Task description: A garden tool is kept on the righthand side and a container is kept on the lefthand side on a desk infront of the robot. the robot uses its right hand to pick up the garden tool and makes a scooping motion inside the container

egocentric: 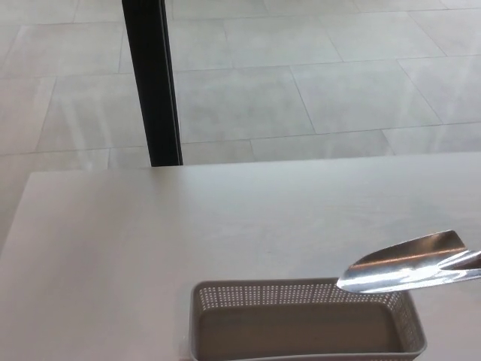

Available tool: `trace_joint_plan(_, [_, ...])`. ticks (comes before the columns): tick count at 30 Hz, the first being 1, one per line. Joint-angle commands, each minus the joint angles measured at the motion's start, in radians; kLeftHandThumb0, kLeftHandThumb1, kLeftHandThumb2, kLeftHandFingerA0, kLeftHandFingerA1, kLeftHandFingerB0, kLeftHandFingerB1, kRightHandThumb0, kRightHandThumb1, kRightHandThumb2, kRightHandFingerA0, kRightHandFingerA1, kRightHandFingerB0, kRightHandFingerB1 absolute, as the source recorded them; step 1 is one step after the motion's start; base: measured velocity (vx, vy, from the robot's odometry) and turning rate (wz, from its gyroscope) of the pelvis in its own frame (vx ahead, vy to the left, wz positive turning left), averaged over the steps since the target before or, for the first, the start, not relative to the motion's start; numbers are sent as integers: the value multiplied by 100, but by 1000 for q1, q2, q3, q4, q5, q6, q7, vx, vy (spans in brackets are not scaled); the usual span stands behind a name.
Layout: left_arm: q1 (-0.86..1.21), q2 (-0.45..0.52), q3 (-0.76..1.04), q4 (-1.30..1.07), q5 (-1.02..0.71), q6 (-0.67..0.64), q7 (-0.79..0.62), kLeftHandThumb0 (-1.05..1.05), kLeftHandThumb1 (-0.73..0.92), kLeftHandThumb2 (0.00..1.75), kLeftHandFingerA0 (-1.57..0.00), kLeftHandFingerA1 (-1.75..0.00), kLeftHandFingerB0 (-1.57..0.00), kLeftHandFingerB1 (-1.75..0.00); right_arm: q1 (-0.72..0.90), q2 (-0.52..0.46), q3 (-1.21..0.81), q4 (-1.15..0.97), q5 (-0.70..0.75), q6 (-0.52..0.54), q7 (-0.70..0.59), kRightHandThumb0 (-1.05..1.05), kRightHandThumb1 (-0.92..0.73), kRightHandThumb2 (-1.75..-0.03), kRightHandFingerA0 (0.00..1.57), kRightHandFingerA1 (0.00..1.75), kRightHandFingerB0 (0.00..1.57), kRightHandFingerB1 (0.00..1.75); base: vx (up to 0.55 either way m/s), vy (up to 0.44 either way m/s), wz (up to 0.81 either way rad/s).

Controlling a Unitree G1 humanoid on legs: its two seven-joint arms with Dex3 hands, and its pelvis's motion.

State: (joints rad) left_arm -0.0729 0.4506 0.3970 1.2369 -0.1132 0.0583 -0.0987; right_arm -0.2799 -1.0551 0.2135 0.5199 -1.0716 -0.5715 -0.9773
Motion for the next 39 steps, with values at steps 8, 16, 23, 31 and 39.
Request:
trace_joint_plan(8, [4, 17, -2, -22, -20, 20, -12, -38, 67, 61, -64, -73, -48, -57, 48, -20, -21, -66, -3, 91, 120, -24, -47, -62, 96, 156, 94, 91, 0, 0, 0])
trace_joint_plan(16, [-19, 23, -23, 4, -6, 11, 12, -40, 66, 59, -70, -74, -50, -55, 11, -20, 12, -48, -51, 67, 31, -25, -48, -61, 98, 151, 94, 90, 0, 0, 0])
trace_joint_plan(23, [-29, 27, -6, 6, -29, 26, -4, -37, 66, 60, -61, -70, -45, -54, -23, -24, 50, -17, -80, 47, -42, -27, -51, -64, 96, 159, 98, 93, 0, 0, 0])
trace_joint_plan(31, [-46, 30, -10, -10, -31, 27, -1, -38, 66, 59, -63, -72, -45, -55, -65, -40, 100, 41, -106, 32, -79, -30, -53, -64, 99, 151, 95, 89, 0, 0, 0])
trace_joint_plan(39, [-45, 28, -27, -11, -16, 24, 14, -39, 66, 60, -66, -75, -47, -57, -69, -48, 174, 47, -164, 43, -134, -36, -49, -59, 96, 154, 99, 80, 0, 0, 0])
